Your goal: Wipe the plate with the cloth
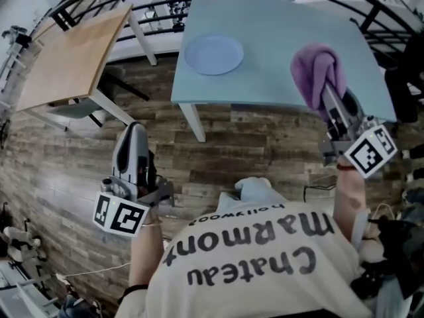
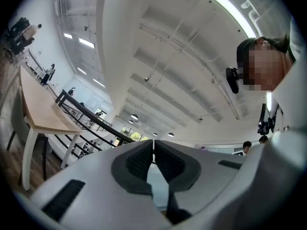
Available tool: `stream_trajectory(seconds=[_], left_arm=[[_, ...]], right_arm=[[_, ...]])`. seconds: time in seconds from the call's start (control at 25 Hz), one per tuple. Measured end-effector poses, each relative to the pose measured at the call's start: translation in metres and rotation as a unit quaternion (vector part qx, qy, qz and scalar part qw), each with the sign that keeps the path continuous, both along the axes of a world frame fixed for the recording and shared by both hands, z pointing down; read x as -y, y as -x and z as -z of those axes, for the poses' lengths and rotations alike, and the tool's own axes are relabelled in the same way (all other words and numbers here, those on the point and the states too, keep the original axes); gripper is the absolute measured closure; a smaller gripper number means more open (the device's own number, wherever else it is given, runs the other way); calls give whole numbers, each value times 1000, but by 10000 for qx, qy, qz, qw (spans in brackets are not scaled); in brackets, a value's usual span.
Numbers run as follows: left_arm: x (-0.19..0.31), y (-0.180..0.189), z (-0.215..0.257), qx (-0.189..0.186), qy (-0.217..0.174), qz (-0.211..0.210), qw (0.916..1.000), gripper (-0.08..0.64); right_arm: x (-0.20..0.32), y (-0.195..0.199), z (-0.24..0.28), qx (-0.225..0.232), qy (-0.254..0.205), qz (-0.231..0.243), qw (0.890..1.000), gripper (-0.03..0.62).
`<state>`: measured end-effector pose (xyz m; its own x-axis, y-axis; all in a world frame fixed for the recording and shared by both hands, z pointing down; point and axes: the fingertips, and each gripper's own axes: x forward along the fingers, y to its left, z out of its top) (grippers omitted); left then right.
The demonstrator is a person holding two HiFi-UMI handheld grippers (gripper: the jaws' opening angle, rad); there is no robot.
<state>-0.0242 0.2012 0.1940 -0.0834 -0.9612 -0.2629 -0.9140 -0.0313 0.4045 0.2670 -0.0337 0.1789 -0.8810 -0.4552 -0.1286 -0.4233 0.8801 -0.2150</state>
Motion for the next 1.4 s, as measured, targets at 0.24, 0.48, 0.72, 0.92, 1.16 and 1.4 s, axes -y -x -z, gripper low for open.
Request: stream_trajectory(seconds=[0.24,0.48,0.72,0.92,1.16,1.4], left_arm=[[18,-5,-7,-47,111,-141,9998,552],[46,9,-8,9,128,-126,9998,555],[86,28,-5,53,130,-75,9999,555],[129,48,-2,81,211,47,9997,555],[179,74,-12,179,430,230,9987,555],[227,108,-32,203,974,516,9937,555]], right_arm=[[16,13,-15,-277,120,28,9995,492],[46,42,-23,-260,189,182,9993,492],[86,77,-29,-279,237,382,9986,492],[129,107,-27,-342,286,537,9976,492],[176,148,-42,-488,367,710,9956,492],[220,189,-62,-608,660,933,9916,492]])
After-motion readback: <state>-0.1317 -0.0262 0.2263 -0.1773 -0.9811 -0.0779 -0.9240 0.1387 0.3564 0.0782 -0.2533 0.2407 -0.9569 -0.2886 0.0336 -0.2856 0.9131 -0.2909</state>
